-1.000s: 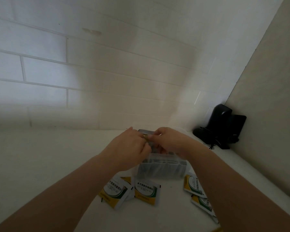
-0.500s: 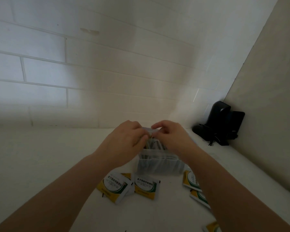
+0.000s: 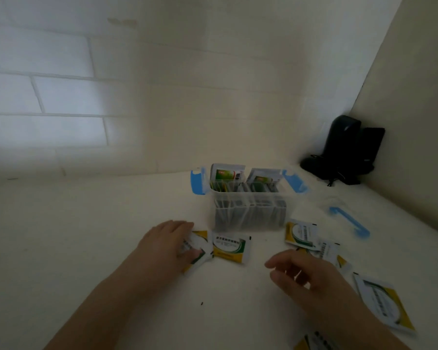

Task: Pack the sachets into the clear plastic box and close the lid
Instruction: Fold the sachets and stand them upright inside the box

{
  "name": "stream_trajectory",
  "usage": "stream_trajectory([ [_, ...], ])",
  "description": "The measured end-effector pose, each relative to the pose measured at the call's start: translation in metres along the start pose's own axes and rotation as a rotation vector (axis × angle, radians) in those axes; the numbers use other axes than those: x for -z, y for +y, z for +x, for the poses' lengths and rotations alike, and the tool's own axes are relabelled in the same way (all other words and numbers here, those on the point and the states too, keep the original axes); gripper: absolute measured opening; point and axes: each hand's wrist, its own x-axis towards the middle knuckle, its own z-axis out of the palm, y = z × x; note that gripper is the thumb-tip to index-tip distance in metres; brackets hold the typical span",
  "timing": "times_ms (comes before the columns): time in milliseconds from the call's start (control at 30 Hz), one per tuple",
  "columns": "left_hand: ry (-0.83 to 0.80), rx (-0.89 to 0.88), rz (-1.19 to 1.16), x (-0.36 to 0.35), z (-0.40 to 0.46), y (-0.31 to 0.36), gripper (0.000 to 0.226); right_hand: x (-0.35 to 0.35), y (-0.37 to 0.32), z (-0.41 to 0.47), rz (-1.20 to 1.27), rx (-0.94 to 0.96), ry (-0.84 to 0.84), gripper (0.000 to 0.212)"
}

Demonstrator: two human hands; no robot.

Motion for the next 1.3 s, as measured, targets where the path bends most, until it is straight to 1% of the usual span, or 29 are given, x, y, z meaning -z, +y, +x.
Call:
stream_trajectory([
  [100,-0.037,-0.070,-0.064,0.004,-0.006,0.013,0.060,-0.004,0.005,-0.004,0.039,0.015,0.068,0.021],
  [167,-0.055,-0.104,-0.193,0.002,-0.011,0.028,0.058,-0.005,0.007,-0.006,0.050,0.030,0.087,0.021],
  [233,-0.017,-0.164,-0.294,-0.003,-0.013,0.045,0.049,-0.006,0.010,-0.007,0.089,0.041,0.131,0.021],
  [300,-0.008,-0.221,-0.395,-0.007,-0.008,0.060,0.043,-0.006,0.013,-0.007,0.174,0.026,0.196,0.018],
  [333,-0.031,-0.238,-0.454,-0.009,-0.005,0.068,0.043,-0.006,0.015,-0.006,0.226,0.003,0.211,0.017],
  [433,-0.121,-0.264,-0.671,-0.018,0.002,0.087,0.038,-0.007,0.021,-0.005,0.339,-0.094,0.158,0.025],
  [500,-0.101,-0.265,-0.779,-0.025,0.003,0.092,0.033,-0.009,0.026,-0.005,0.363,-0.122,0.109,0.022],
  [567,-0.028,-0.242,-0.797,-0.031,0.003,0.089,0.029,-0.011,0.028,-0.002,0.362,-0.108,0.074,0.018],
  [600,-0.003,-0.232,-0.810,-0.033,0.002,0.086,0.028,-0.012,0.028,0.000,0.377,-0.102,0.071,0.016],
  [667,0.031,-0.217,-0.875,-0.034,0.001,0.082,0.028,-0.012,0.029,0.001,0.483,-0.127,0.103,0.014],
  [733,0.072,-0.189,-0.949,-0.031,0.000,0.079,0.032,-0.010,0.030,0.002,0.596,-0.174,0.138,0.015],
  [833,0.087,-0.109,-1.107,-0.026,0.000,0.070,0.047,-0.004,0.032,0.002,0.679,-0.222,0.169,0.023],
  [900,0.098,-0.056,-1.121,-0.024,0.000,0.065,0.053,0.001,0.032,0.001,0.663,-0.187,0.190,0.037],
  [967,0.129,-0.056,-1.056,-0.023,-0.001,0.064,0.049,0.003,0.031,0.000,0.621,-0.128,0.215,0.045],
  [1067,0.184,-0.064,-0.878,-0.024,-0.001,0.065,0.035,0.006,0.029,-0.002,0.593,-0.086,0.312,0.039],
  [1133,0.159,-0.044,-0.812,-0.025,-0.002,0.067,0.035,0.009,0.027,-0.002,0.598,-0.060,0.375,0.029],
  [1200,0.112,-0.057,-0.854,-0.024,-0.004,0.070,0.035,0.010,0.023,-0.003,0.575,0.006,0.346,0.023],
  [1300,0.014,-0.199,-0.925,-0.024,-0.009,0.078,0.019,0.002,0.014,-0.007,0.395,0.128,0.220,0.036],
])
